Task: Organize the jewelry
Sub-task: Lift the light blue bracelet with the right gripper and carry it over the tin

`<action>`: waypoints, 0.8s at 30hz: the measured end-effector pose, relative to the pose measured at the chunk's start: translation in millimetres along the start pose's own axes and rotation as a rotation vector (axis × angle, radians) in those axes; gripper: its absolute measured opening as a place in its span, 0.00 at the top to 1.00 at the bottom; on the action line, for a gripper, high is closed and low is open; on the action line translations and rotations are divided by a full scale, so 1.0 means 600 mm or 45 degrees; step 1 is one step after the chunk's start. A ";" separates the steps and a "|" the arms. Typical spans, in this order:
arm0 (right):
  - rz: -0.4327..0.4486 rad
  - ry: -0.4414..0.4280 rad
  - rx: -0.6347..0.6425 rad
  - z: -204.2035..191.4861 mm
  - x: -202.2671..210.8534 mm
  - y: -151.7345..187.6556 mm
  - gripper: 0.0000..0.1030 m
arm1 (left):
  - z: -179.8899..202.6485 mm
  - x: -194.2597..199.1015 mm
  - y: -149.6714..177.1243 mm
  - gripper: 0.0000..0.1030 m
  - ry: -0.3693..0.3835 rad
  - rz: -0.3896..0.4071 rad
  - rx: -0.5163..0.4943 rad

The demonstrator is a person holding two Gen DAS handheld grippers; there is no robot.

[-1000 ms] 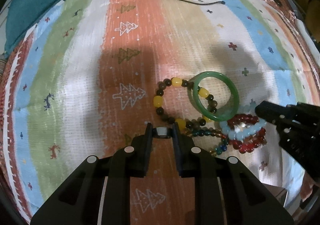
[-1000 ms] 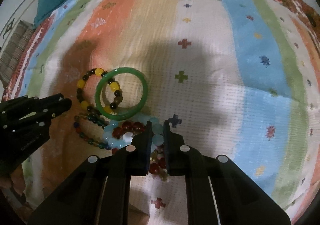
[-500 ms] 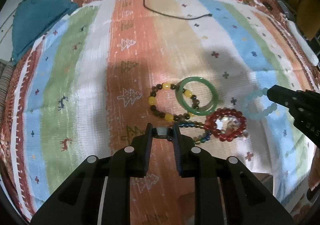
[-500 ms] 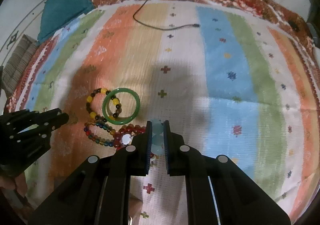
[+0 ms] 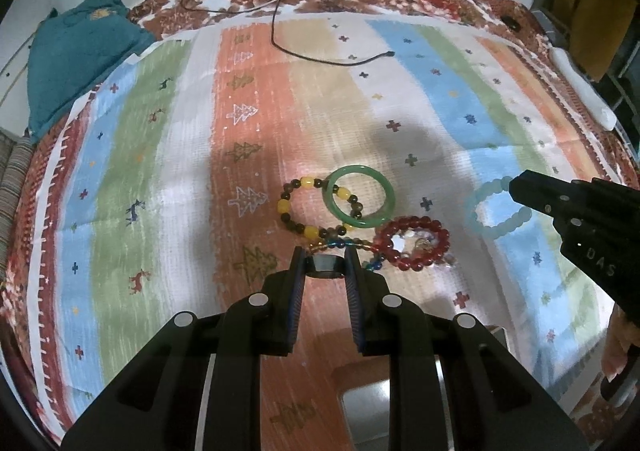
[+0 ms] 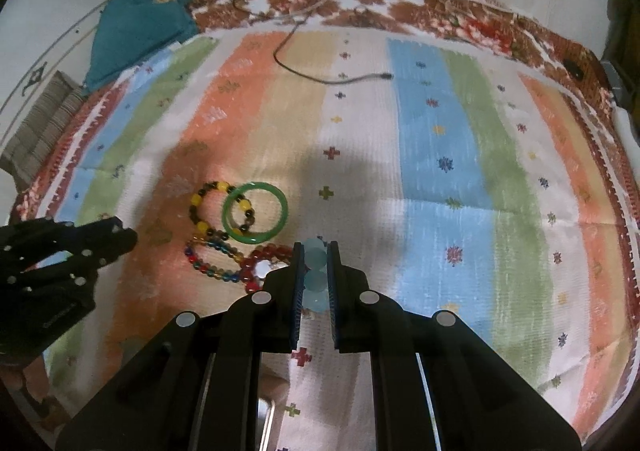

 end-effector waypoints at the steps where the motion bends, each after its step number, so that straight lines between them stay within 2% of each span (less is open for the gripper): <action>1: 0.012 -0.004 -0.001 -0.001 0.006 -0.001 0.88 | 0.001 0.005 0.001 0.81 0.006 0.008 0.002; 16: 0.155 -0.037 0.042 -0.035 0.085 0.012 0.88 | 0.010 0.066 0.032 0.81 0.052 0.085 -0.005; 24: 0.186 -0.016 0.103 -0.060 0.115 0.030 0.88 | 0.021 0.088 0.059 0.81 0.054 0.105 -0.043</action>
Point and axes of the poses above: each gripper's, at about its wrist camera, not at the fingertips, and x roughly against the way its jaws point, z to its right, y to its underside, the point moved 4 cm from there along -x, roughly the way its jaws point, and after that the axes turned 8 degrees about x, right-handed, at the moved point
